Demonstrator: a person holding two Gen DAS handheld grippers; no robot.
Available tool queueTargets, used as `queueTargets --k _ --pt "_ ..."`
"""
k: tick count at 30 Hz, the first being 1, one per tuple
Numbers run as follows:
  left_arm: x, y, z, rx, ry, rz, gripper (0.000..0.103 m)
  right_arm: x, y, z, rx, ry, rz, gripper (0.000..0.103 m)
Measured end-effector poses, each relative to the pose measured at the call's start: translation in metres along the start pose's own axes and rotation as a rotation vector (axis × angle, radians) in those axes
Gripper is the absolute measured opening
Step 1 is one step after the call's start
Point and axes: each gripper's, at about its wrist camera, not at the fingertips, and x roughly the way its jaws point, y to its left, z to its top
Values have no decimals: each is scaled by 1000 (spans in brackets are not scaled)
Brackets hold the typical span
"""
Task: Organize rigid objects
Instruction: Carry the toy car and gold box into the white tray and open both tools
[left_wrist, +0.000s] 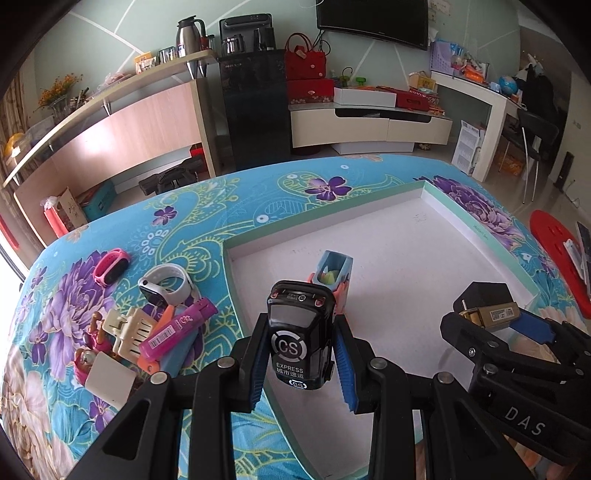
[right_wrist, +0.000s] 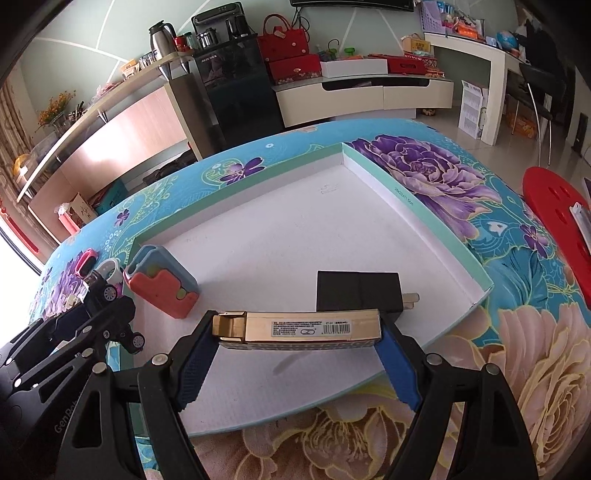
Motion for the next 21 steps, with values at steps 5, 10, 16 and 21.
queueTargets --k 5,10,16,21 --pt "10 -1 -6 3 26 -12 35 4 1 -2 -9 15 -20 83" --pt "15 0 -9 -9 45 -7 36 6 0 -3 -15 27 -38 83" --pt "19 2 -10 -13 65 -2 37 8 0 -4 -17 38 -44 83" --pt "17 6 -10 -25 65 2 47 10 1 -5 -25 47 -47 83"
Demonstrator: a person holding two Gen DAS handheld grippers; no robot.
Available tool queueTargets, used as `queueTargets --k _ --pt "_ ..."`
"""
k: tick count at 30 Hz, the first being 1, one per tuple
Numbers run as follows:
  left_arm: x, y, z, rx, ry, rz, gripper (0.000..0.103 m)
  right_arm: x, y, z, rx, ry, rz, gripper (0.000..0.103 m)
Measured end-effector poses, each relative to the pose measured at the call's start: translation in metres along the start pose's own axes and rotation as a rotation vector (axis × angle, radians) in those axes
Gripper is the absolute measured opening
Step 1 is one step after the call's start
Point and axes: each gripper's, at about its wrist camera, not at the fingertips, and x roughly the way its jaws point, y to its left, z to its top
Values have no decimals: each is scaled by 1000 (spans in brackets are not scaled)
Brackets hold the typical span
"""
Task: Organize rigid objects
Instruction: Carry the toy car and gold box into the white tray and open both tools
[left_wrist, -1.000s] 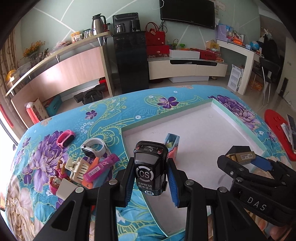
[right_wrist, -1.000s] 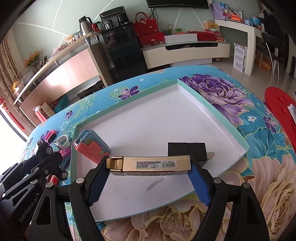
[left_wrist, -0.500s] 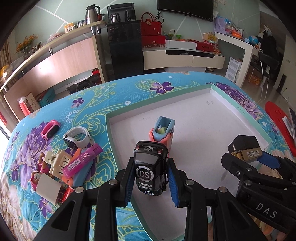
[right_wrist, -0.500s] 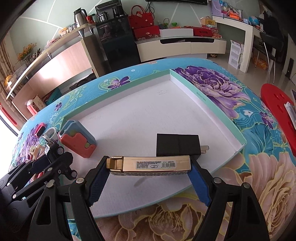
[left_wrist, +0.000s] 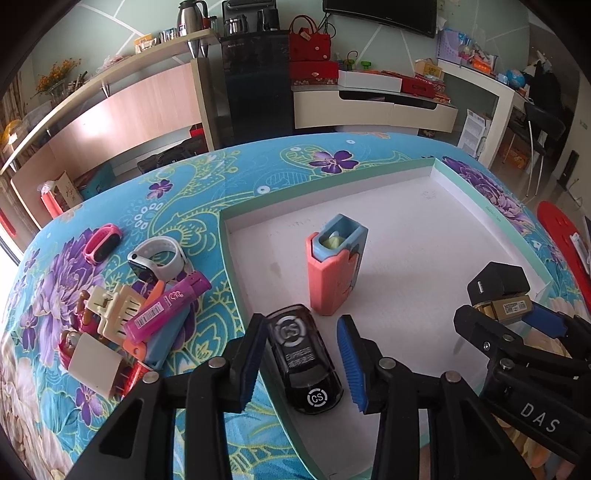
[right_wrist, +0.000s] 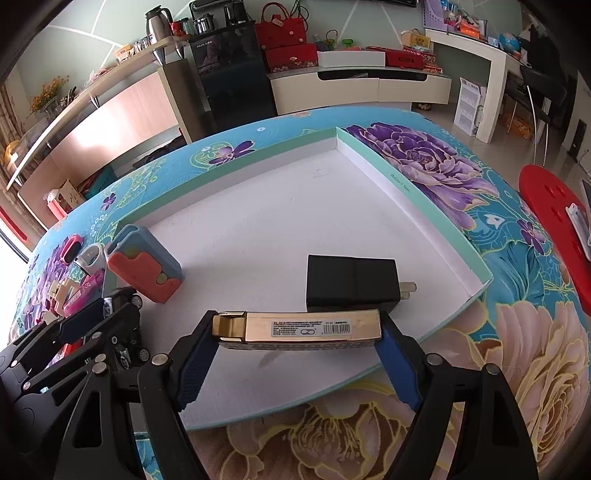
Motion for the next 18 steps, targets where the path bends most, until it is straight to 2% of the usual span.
queueTargets --k 2,8,15,18 --pt "-2 2 0 -7 -1 0 61 0 0 0 -3 0 -5 83" --pt "-12 10 1 -29 -15 8 71 -3 0 2 -3 -12 -10 84" --pt "-23 25 2 -60 -35 21 75 -6 2 3 -3 -21 -14 84" --pt "-26 32 0 -72 -39 42 82 -9 4 3 -7 -29 -14 84"
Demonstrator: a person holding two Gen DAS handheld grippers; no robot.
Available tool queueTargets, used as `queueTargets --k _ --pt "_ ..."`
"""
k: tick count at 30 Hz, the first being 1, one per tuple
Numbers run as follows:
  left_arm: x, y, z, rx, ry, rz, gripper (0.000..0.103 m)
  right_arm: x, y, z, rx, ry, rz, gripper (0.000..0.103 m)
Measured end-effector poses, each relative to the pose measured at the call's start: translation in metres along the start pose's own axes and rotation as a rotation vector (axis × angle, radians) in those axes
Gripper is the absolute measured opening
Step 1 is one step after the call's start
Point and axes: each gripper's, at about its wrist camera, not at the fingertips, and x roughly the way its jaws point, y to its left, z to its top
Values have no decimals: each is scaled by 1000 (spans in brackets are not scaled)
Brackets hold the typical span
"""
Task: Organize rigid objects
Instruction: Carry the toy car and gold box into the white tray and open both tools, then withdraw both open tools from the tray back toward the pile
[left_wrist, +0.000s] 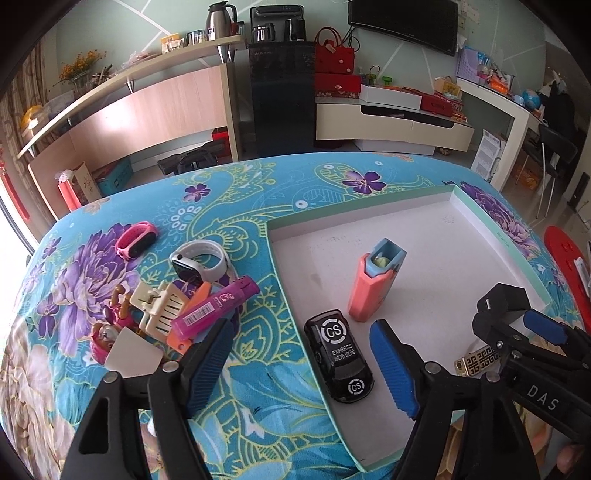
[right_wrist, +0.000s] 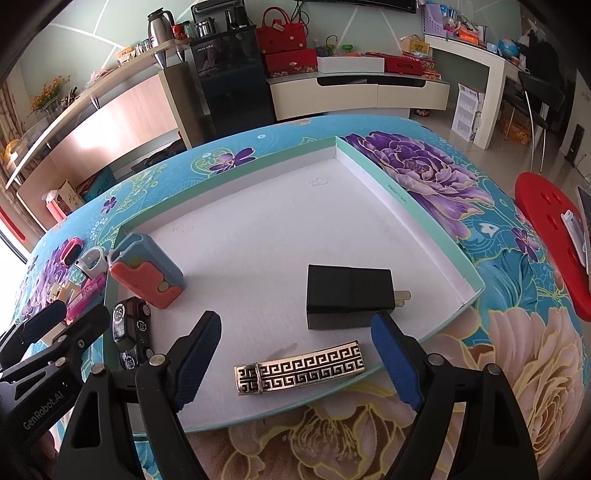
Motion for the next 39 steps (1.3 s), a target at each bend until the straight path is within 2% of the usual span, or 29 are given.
queueTargets --k 1,4,5,8,15,22,27,39 --pt "-1 3 0 -6 -1 9 84 -1 1 0 -3 -2 -1 84" --pt "-5 13 -1 -25 -4 40 92 -1 6 0 -18 -1 2 99" --pt "-5 17 -1 -33 -2 54 98 0 8 0 -23 1 1 99" --pt "-7 30 -3 -64 2 92 103 1 11 0 -31 8 1 99" --pt "-6 58 -9 -133 29 142 103 -6 20 2 -43 -11 11 99" --pt "-23 84 -11 -178 5 176 103 -31 40 7 -56 -77 48 99" --pt "-36 113 -16 -218 -8 235 103 -43 71 6 -103 -113 97 99" --pt "-57 204 -48 -371 18 417 103 -31 162 -15 -264 -68 226 99"
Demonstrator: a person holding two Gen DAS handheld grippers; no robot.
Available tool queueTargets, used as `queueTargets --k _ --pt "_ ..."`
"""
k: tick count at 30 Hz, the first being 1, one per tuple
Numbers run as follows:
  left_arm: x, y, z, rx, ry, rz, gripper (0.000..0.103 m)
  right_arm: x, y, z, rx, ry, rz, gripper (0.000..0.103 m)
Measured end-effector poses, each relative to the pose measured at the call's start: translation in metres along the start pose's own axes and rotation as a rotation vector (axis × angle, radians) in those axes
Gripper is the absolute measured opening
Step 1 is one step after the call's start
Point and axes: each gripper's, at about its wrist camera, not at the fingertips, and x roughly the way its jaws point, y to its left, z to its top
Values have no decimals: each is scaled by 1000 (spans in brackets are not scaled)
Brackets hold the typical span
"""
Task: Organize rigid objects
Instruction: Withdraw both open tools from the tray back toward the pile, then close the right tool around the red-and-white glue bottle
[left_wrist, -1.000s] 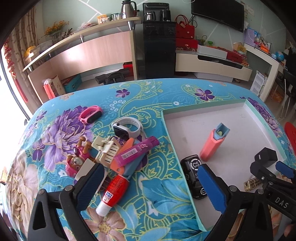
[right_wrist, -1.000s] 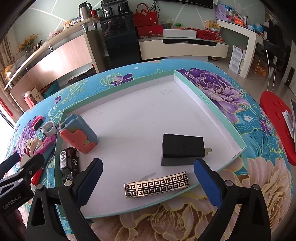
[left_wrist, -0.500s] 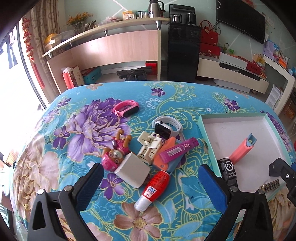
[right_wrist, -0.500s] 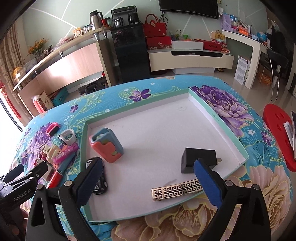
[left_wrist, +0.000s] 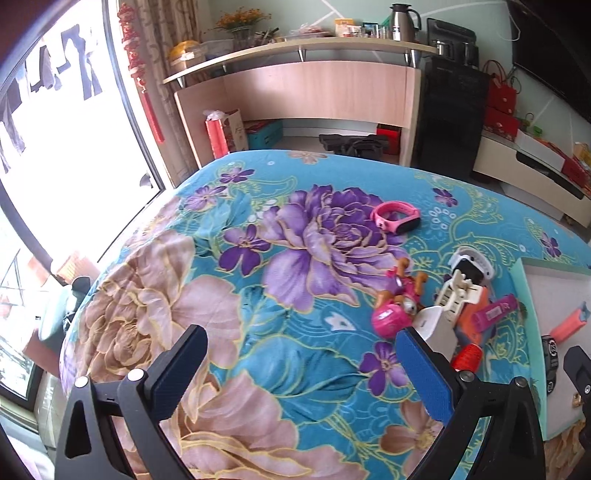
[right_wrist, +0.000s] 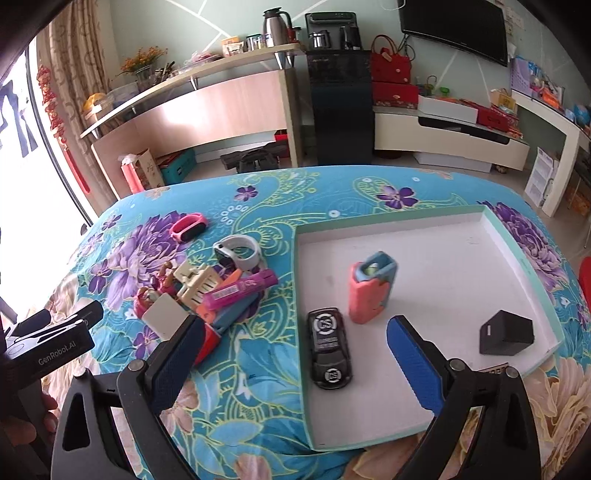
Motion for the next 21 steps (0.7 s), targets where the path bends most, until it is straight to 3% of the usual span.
queueTargets --k 10,21 --pt "22 38 -9 -69 66 10 103 35 45 -13 -49 97 125 99" --pt "50 30 -20 -60 150 -39 103 60 57 -28 -98 180 106 99"
